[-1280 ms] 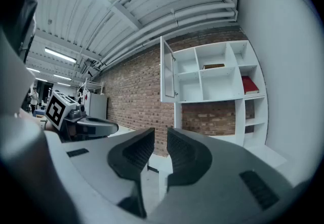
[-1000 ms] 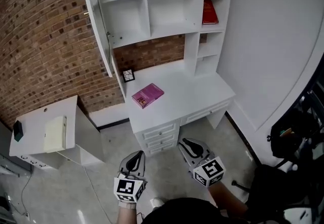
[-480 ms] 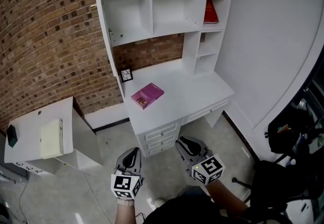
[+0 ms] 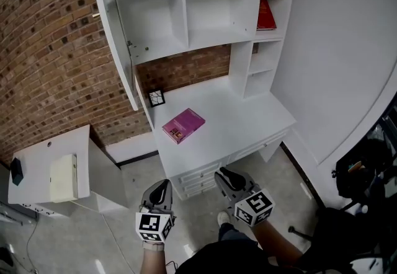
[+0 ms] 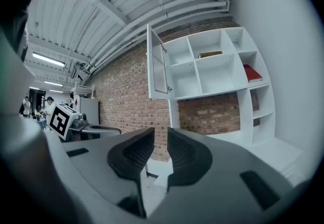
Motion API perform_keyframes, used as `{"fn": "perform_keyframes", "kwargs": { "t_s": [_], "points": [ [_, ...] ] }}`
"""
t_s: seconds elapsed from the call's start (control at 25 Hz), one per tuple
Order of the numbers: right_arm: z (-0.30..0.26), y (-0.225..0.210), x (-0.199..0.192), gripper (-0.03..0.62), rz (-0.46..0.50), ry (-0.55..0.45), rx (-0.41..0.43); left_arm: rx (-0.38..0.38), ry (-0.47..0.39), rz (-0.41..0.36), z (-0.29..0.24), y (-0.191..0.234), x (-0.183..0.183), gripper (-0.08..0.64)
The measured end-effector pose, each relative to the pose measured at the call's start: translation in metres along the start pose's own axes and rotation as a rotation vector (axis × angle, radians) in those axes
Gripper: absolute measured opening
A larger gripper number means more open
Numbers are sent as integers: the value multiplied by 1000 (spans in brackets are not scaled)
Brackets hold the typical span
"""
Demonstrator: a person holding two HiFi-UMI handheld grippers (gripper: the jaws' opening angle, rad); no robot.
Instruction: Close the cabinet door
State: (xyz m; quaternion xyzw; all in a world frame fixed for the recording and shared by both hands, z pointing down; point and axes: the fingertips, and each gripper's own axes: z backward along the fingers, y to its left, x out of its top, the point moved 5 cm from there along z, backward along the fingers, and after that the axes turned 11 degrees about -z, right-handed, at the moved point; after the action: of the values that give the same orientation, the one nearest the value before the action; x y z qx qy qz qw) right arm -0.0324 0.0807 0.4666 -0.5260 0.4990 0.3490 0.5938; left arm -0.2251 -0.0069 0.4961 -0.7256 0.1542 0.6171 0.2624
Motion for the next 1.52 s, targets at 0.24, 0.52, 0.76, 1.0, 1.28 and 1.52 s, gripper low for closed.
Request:
{"fn": "perform_keyframes", "kwargs": {
  "t_s": [0.24,0.52,0.76,1.0,1.28,1.52],
  "points": [
    [-60,-47,19,85,-13,8,115,95,30,-9,-51,26,14,9],
    [-132,-65,53,85,0,31,295,244,16,-50,-89,66,51,9],
    [-182,-63,85,86,36,-5,463,384,6,-80,-103,90,76,9],
    [-222,-50,107,86,56,6,624,528,-22,-114,-105,114,116,11],
    [-249,-19,123,89,67,-14,739,623,-103,-96,-93,140,166,13],
    [-266,8,135,100,62,-31,783,628,-152,-121,-88,160,208,66]
  ]
}}
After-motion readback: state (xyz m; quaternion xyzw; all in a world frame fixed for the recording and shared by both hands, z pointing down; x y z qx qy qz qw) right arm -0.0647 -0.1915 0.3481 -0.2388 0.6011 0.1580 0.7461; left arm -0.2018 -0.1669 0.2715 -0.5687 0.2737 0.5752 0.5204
